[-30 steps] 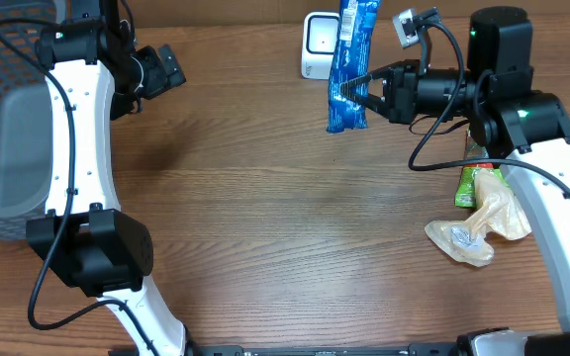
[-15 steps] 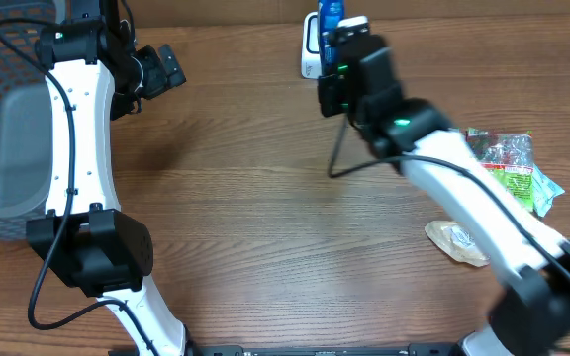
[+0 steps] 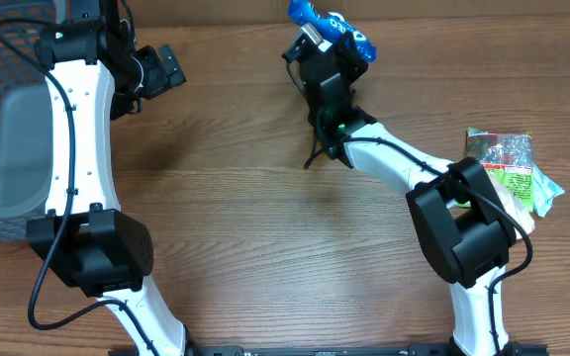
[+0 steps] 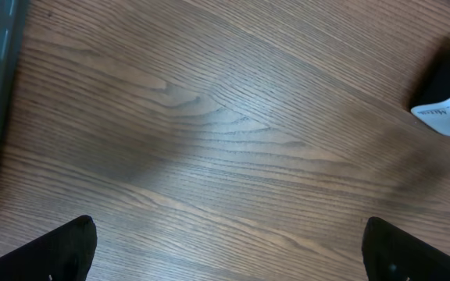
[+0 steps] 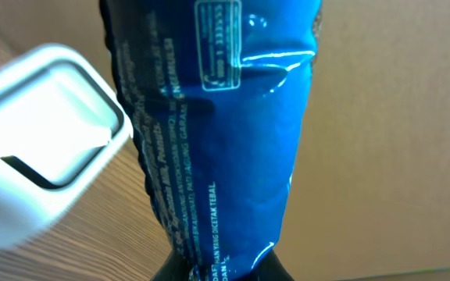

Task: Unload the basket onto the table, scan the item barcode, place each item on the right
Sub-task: 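Hold the blue bar's barcode against the scanner window, right gripper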

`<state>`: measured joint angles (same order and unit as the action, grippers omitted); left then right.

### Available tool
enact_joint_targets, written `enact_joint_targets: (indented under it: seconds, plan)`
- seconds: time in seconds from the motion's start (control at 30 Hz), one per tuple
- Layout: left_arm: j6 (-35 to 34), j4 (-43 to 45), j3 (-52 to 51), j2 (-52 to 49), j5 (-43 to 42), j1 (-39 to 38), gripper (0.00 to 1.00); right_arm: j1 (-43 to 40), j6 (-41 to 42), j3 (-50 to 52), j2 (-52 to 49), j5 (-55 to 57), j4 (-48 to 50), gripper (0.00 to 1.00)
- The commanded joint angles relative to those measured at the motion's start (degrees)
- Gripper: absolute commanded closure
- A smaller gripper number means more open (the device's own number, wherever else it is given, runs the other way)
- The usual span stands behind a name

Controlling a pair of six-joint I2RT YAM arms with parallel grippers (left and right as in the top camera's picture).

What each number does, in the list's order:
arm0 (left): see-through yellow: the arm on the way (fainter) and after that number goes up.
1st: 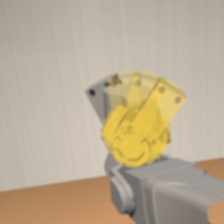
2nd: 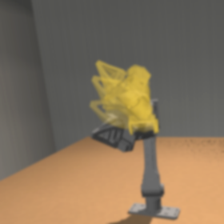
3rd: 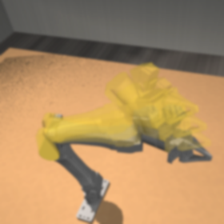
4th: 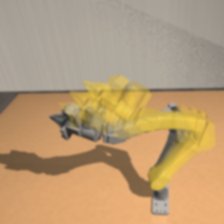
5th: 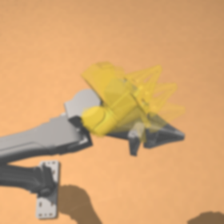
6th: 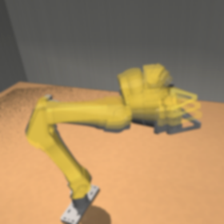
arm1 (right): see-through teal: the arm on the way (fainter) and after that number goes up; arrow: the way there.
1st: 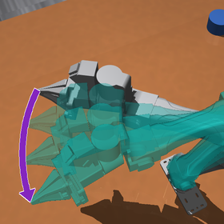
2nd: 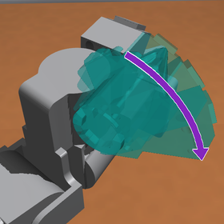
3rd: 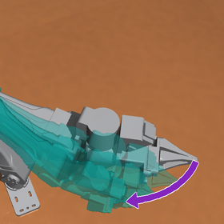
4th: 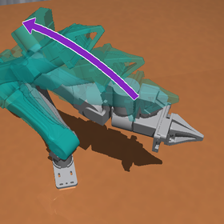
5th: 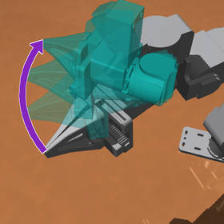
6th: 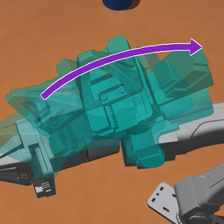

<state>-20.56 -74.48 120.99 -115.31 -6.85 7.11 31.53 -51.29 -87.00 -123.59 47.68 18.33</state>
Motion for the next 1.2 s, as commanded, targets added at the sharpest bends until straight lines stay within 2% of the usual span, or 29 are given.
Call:
enact_joint_targets:
  seconds: [0.0, 0.23, 0.43, 0.6, 0.77, 1.17]
  plan:
    - [1.27, 0.13, -0.2, -0.2, -0.2, -0.17, 0.0, -3.8, -10.32, -1.57, -0.09, -0.46, 1.49, 0.96]
    - [1.29, 0.13, -0.2, -0.2, -0.2, -0.17, 0.0, -9.05, -10.29, -1.57, -0.09, -6.29, 1.57, 0.96]
    - [1.29, 0.13, -0.2, -0.2, -0.22, -0.17, 0.0, -9.53, -10.27, -1.57, -0.39, -12.85, 2.6, 0.96]
    - [1.29, 0.13, -0.2, -0.2, -0.2, -0.17, 0.0, -9.55, -10.88, -1.57, -4.2, -12.87, 11.43, 0.96]
    - [1.29, 0.13, -0.2, -0.2, -0.22, -0.17, 0.0, -9.42, -20.06, -1.57, -9.29, -12.72, 16.48, 0.96]
    - [1.27, 0.13, -0.2, -0.2, -0.2, -0.17, 0.0, -9.38, -21.22, -1.57, -11.98, -12.98, 18.95, 0.96]
